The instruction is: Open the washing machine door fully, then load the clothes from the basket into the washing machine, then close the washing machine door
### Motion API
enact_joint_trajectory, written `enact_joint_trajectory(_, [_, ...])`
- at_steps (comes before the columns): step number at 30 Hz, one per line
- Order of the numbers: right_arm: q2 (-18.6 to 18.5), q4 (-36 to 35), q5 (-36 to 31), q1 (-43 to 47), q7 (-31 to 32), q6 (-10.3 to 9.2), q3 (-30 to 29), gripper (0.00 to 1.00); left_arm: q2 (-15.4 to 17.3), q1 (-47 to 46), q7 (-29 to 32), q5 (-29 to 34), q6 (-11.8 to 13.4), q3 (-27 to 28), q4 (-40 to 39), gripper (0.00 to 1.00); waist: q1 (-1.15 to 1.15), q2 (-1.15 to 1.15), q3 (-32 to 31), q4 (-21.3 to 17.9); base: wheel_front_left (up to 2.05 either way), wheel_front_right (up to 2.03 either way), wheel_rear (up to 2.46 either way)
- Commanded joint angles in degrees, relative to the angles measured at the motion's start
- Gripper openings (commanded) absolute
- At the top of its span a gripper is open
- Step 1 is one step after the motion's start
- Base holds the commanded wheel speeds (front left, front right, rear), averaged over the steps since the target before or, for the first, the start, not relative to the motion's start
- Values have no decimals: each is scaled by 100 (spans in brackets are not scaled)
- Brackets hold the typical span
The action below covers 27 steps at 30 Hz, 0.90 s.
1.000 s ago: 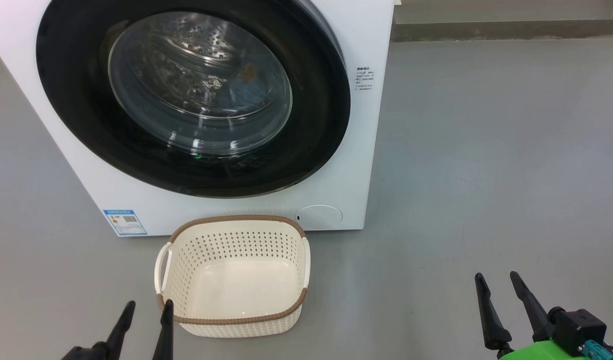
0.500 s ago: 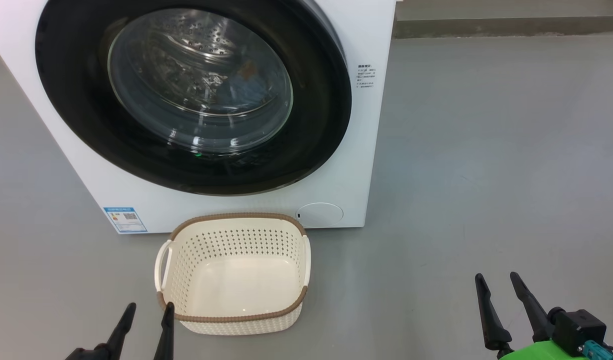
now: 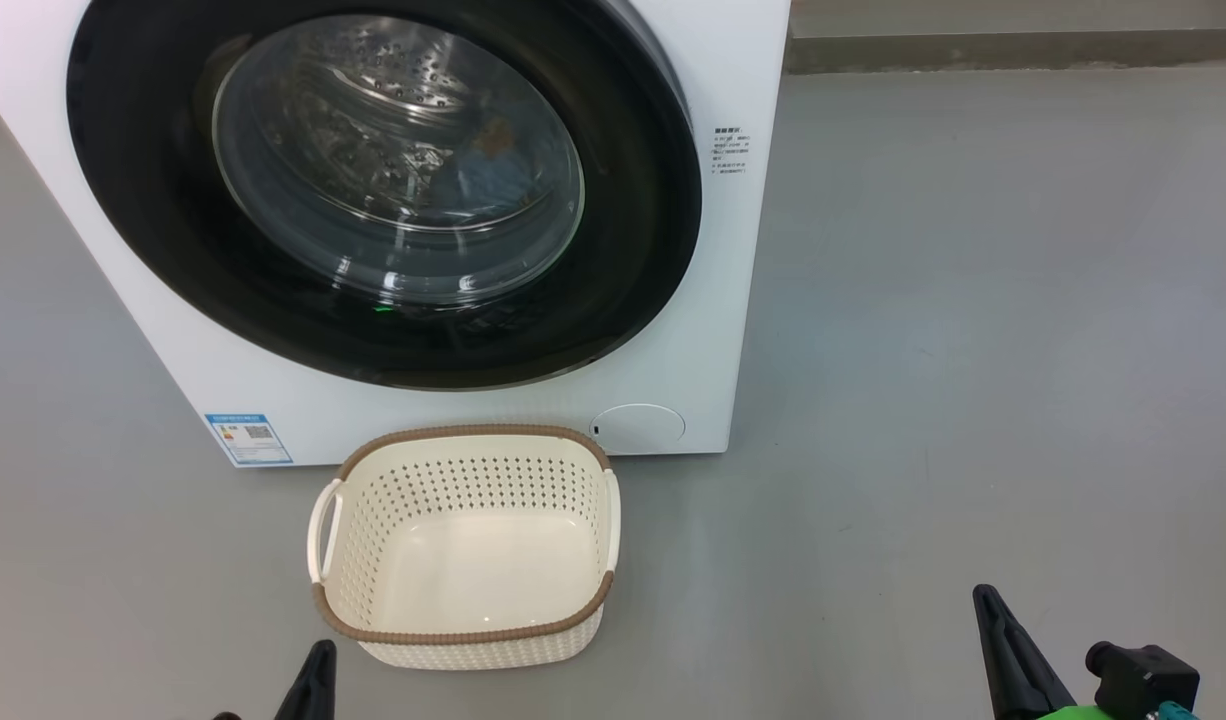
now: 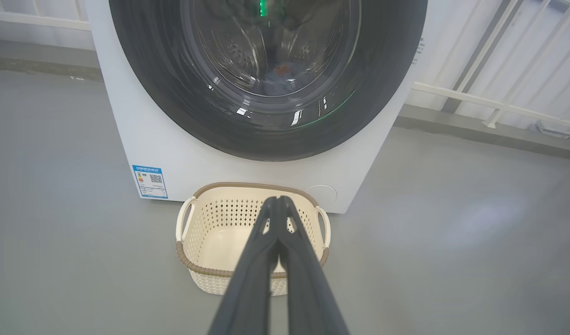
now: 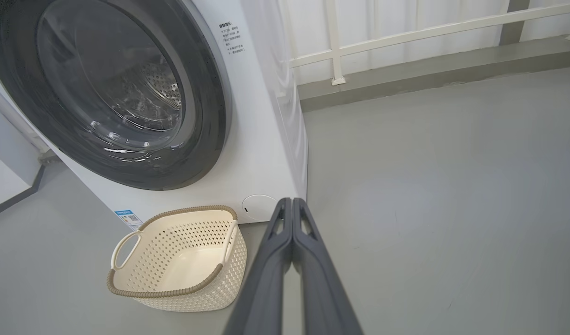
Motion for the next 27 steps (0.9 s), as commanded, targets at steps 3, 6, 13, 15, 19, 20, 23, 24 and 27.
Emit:
enact_joint_trajectory(3, [-33,-142,293,-128,68,-2,-17,0,79,-145,61,-281,2,93,-105,0,8,0,-6,-15,0,0,0])
enact_joint_trajectory(6, [-34,-141,484,-149,116,-3,-19,0,76,-176,105,-465,2,118,-91,0,-1,0,7,-27,0,0,0])
enact_joint_trajectory(13, [-37,-144,930,-197,232,-5,-29,0,65,-246,208,-892,-1,178,-57,0,-1,0,14,-55,0,0,0])
enact_joint_trajectory(15, [-38,-145,1058,-209,265,-6,-32,0,62,-265,238,-1013,-1,195,-49,0,-1,0,15,-63,0,0,0])
enact_joint_trajectory(19, [-40,-146,1249,-228,316,-6,-37,0,56,-293,283,-1195,-2,222,-36,0,-1,0,17,-75,0,0,0])
enact_joint_trajectory(20, [-40,-147,1313,-235,333,-7,-38,0,55,-302,298,-1256,-3,231,-32,0,-1,0,18,-79,0,0,0])
enact_joint_trajectory(23, [-41,-148,1502,-254,383,-7,-43,0,49,-330,343,-1435,-3,258,-22,0,-1,0,20,-91,0,0,0])
enact_joint_trajectory(24, [-42,-149,1566,-260,400,-8,-45,0,47,-339,358,-1496,-3,268,-20,0,-1,0,21,-95,0,0,0])
enact_joint_trajectory(27, [-43,-150,1757,-279,451,-9,-50,0,40,-366,404,-1676,-4,296,-14,0,-1,0,23,-107,0,0,0])
